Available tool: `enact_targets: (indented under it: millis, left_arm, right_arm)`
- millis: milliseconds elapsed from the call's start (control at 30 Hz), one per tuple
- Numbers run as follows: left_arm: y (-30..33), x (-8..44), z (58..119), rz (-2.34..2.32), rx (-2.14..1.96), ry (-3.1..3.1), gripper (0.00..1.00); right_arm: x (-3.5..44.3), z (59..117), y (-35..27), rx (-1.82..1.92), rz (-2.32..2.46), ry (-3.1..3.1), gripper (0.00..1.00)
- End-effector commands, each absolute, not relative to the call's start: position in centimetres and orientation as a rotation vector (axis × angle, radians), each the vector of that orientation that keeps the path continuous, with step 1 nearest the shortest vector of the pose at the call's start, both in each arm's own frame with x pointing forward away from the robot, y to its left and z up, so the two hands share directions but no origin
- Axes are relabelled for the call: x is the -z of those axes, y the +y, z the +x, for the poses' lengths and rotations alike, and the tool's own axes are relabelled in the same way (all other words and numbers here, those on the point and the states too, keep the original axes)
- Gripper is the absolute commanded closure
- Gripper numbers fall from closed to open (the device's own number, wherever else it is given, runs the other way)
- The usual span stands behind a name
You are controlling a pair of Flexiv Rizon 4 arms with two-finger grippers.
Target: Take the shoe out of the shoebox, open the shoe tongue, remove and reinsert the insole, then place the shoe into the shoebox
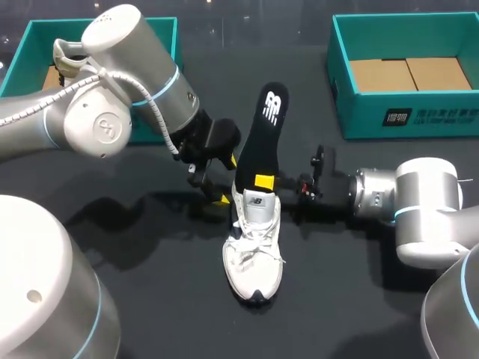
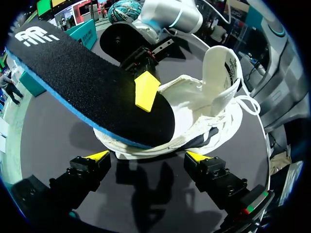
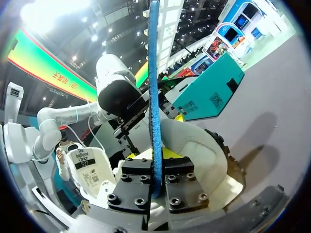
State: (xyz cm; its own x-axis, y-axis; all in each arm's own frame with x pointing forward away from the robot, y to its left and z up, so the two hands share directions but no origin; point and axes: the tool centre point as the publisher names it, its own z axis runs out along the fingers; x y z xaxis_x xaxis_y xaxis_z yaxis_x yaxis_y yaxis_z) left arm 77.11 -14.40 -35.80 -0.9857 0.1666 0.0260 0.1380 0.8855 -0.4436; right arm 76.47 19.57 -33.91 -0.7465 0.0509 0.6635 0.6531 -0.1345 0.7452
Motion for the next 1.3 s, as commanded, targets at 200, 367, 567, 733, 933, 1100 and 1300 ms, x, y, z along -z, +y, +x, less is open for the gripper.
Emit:
enact_targets:
  millis: [200,367,567,733,933,1100,1300]
  left_arm:
    - [-14.4,35.8,77.1,-0.243,-0.694,-2.989,0.0]
    - [-14.4,35.8,77.1,-0.243,-0.694,-2.989,0.0]
    - [-14.4,35.8,77.1,-0.243,-0.694,-2.989,0.0]
    - [-14.4,35.8,77.1,-0.243,-0.694,-2.989,0.0]
    - [-14.4,35.8,77.1,-0.243,-0.694,-2.989,0.0]
    - [-14.4,35.8,77.1,-0.243,-0.694,-2.989,0.0]
    - [-14.4,35.8,77.1,-0.243,-0.694,-2.989,0.0]
  right_arm:
    - [36.0,73.3,20.3,1.897,-0.793,-1.76,1.0]
    - [36.5,72.7,20.5,1.853,-0.797,-1.772,1.0]
    - [37.0,72.4,20.6,1.839,-0.807,-1.772,1.0]
    - [36.5,72.4,20.6,1.852,-0.789,-1.786,0.67]
    - [35.9,72.9,20.7,1.849,-0.761,-1.815,0.61]
    - [35.2,73.2,20.8,1.861,-0.73,-1.842,0.62]
    - [34.3,73.3,20.9,1.884,-0.702,-1.873,0.62]
